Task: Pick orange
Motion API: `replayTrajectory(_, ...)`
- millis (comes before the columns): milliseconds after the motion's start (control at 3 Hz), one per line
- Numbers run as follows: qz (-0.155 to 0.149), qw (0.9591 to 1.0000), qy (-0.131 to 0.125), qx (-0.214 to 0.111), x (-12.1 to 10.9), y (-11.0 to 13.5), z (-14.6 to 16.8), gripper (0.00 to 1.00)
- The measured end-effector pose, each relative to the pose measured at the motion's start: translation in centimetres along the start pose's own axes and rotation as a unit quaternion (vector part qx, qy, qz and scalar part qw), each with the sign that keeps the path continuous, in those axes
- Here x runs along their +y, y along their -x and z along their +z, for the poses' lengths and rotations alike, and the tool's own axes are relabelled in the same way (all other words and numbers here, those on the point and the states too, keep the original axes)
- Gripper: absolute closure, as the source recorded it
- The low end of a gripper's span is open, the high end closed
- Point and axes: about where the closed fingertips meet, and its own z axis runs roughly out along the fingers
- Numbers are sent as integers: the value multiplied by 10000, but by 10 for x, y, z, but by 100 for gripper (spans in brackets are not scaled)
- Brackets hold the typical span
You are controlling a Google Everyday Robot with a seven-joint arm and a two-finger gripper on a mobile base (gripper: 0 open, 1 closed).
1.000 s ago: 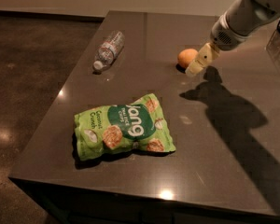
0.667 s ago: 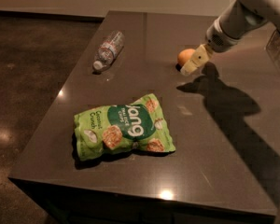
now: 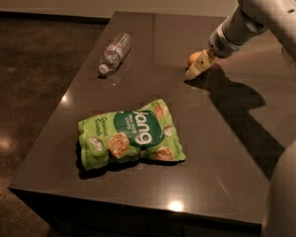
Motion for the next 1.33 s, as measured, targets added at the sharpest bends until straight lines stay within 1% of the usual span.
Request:
replayTrajectory(333, 102, 9999, 90, -45, 1, 5, 7, 41)
replayTrajectory(667, 78, 9996, 149, -211, 7, 15, 2, 64)
replayTrajectory(1000, -150, 9988, 182, -440, 23, 33, -21, 88)
replayTrajectory(1333, -547, 9960, 184, -675, 45, 58, -54, 100)
